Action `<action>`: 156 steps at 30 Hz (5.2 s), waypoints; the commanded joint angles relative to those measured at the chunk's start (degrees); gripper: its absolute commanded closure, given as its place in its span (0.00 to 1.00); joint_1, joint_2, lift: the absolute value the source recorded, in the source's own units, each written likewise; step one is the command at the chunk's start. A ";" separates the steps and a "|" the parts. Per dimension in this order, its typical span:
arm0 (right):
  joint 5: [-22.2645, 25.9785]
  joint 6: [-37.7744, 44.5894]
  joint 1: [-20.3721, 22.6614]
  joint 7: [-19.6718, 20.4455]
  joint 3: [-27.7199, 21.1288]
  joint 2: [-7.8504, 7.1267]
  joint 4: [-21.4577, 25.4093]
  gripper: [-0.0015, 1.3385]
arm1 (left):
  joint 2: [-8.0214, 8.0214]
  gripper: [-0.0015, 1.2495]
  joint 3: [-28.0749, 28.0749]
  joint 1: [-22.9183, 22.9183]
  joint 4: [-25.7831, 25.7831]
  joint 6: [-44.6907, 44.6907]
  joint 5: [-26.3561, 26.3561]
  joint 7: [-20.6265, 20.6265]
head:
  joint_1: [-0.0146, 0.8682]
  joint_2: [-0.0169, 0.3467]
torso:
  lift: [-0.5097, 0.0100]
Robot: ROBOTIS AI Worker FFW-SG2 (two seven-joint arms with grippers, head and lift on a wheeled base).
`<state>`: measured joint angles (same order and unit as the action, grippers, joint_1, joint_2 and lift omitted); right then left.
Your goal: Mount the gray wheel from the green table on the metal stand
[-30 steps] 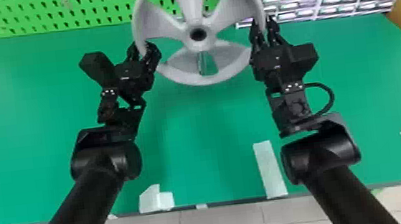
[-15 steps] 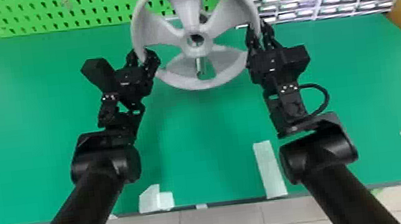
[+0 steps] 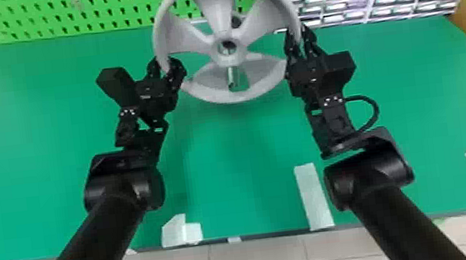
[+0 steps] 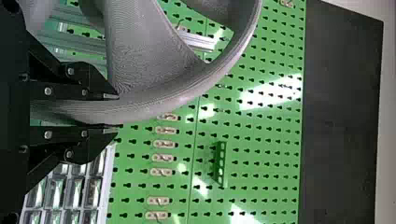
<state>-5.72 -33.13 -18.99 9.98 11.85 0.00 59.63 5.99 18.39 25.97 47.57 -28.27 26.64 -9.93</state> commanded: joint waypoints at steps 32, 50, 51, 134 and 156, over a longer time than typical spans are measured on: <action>-1.40 1.14 -3.51 0.39 -1.04 -0.08 -4.79 0.79 | -1.07 0.71 -1.69 2.86 -5.03 -1.08 -1.41 0.09 | 1.00 0.19 | 0.80; -0.87 2.90 -3.95 0.39 -0.25 -0.43 -3.99 0.79 | -1.07 0.71 -1.78 2.77 -4.06 -0.29 -2.20 1.41 | 1.00 0.19 | 0.80; -0.61 3.42 -3.95 0.39 -0.07 -0.43 -3.73 0.79 | -1.07 0.71 -2.04 2.51 -3.27 0.59 -2.47 1.85 | 1.00 0.19 | 0.80; 0.80 30.32 -8.78 -2.86 2.57 0.06 0.49 0.79 | -0.54 0.71 -9.16 6.64 -0.02 18.34 -10.20 4.49 | 1.00 0.19 | 0.80; 0.27 30.14 -6.50 -2.77 2.30 0.06 4.09 0.67 | -0.45 0.63 -6.96 4.09 4.46 18.60 -10.47 8.88 | 1.00 0.19 | 0.80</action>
<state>-5.37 -2.98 -25.57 7.22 14.05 -0.03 63.54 5.60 11.41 30.34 51.53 -9.66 16.31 -6.54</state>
